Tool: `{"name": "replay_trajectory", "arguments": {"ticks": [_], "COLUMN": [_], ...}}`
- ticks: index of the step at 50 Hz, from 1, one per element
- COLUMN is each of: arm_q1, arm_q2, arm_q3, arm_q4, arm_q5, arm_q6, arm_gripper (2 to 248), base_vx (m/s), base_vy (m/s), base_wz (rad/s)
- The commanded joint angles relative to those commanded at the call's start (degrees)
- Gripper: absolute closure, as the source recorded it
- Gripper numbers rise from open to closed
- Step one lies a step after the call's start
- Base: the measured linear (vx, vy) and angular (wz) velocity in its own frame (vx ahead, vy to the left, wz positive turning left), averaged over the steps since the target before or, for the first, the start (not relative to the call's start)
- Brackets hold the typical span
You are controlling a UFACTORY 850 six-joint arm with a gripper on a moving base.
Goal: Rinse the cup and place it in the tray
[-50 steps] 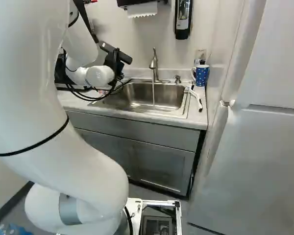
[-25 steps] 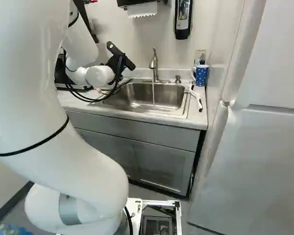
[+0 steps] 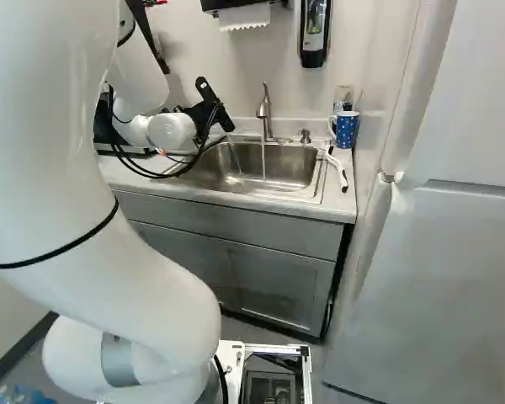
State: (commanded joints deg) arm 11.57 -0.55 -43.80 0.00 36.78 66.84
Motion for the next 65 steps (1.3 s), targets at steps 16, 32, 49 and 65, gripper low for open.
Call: {"name": "replay_trajectory", "arguments": {"ticks": [16, 32, 49, 65], "arm_q1": [0.0, 0.0, 0.0, 0.0], "arm_q2": [0.0, 0.0, 0.0, 0.0], "arm_q3": [0.0, 0.0, 0.0, 0.0], "arm_q4": [0.0, 0.0, 0.0, 0.0], "arm_q5": [0.0, 0.0, 0.0, 0.0], "arm_q6": [9.64, 19.26, 29.52, 39.14], "arm_gripper": [127, 127, 127, 127], "base_vx": [0.0, 0.0, 0.0, 0.0], "base_vy": [0.0, 0.0, 0.0, 0.0], "base_wz": [0.0, 0.0, 0.0, 0.0]}}
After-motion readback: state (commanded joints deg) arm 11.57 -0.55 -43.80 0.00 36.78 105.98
